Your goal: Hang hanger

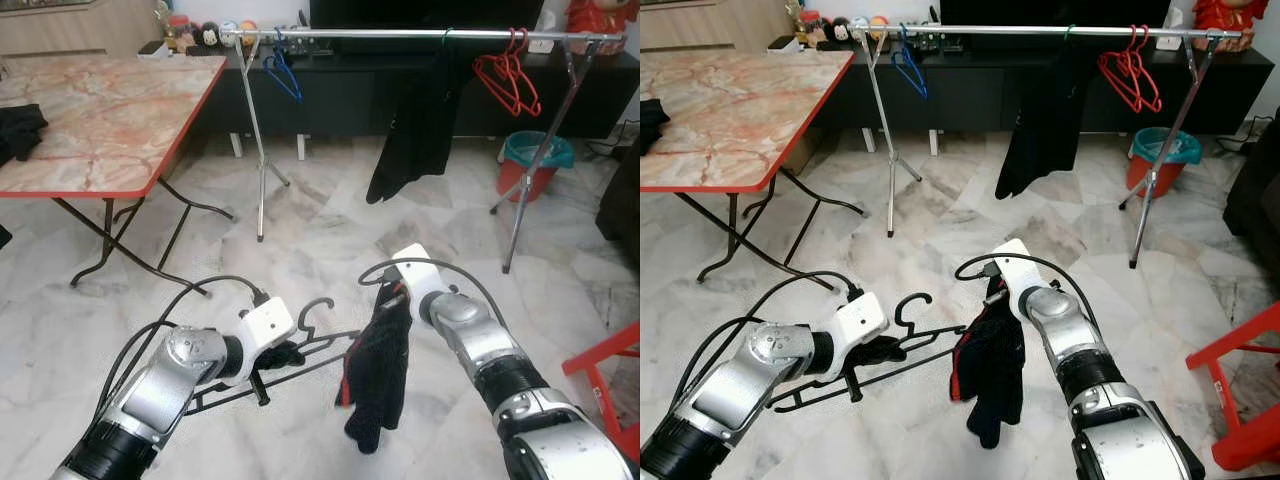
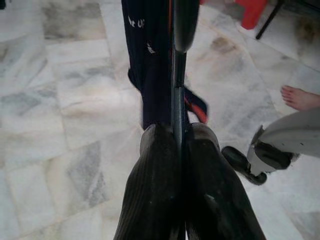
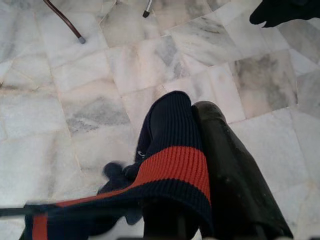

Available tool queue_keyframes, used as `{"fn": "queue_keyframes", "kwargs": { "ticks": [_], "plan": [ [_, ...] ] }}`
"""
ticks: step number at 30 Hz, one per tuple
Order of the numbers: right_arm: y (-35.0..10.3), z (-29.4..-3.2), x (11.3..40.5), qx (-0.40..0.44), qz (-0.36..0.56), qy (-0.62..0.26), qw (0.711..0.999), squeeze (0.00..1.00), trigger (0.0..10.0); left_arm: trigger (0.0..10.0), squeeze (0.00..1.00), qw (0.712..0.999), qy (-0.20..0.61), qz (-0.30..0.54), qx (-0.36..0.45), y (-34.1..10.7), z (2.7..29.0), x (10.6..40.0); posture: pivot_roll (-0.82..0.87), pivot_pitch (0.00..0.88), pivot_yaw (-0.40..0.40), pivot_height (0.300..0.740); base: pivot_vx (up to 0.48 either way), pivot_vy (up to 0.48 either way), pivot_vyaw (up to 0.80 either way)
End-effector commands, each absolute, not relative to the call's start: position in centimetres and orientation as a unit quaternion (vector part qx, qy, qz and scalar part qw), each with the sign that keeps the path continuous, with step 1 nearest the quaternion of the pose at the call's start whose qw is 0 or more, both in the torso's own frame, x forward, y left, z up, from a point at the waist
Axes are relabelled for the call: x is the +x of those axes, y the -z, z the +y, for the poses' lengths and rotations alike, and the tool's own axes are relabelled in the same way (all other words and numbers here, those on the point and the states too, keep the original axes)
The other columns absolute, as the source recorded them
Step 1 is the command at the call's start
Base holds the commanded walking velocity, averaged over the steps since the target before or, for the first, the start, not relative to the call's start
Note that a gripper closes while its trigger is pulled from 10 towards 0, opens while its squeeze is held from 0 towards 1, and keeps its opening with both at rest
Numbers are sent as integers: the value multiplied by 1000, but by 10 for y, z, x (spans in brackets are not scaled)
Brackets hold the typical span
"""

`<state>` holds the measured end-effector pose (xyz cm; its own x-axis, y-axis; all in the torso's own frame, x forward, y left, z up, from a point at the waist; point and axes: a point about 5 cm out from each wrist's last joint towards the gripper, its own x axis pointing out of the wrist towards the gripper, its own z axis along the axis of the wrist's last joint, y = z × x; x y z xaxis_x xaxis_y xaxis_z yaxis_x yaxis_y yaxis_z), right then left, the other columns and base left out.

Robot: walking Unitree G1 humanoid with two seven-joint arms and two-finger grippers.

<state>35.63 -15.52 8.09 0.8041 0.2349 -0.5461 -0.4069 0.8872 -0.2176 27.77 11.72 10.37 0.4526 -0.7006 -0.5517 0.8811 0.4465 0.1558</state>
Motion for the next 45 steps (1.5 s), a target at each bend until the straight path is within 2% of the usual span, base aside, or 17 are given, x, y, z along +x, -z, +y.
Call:
{"fn": "queue_keyframes", "kwargs": {
  "ticks": [1,5,12,19,40,45],
  "plan": [
    [-88,-150,358,-164,246,-177,939,0,10000,10000,0,837,457,196,229,-109,120,285,-9,0,33,740,0,0,0],
    [-89,-149,358,-162,245,-178,939,0,10000,10000,0,850,426,194,240,-111,124,292,-9,0,33,740,0,0,0],
    [-86,-151,356,-164,250,-176,938,0,10000,10000,0,836,443,205,250,-109,127,287,-9,0,33,740,0,0,0],
    [-85,-153,355,-167,252,-175,937,0,10000,10000,0,840,432,207,255,-108,131,289,-6,0,33,740,0,0,0],
    [-89,-142,349,-156,257,-203,932,0,10000,10000,0,841,444,197,237,-108,120,289,-10,0,32,740,0,0,0],
    [-104,-135,347,-128,236,-204,941,0,10000,10000,0,849,427,199,239,-106,121,292,-14,0,32,740,0,0,0]
  ]
}}
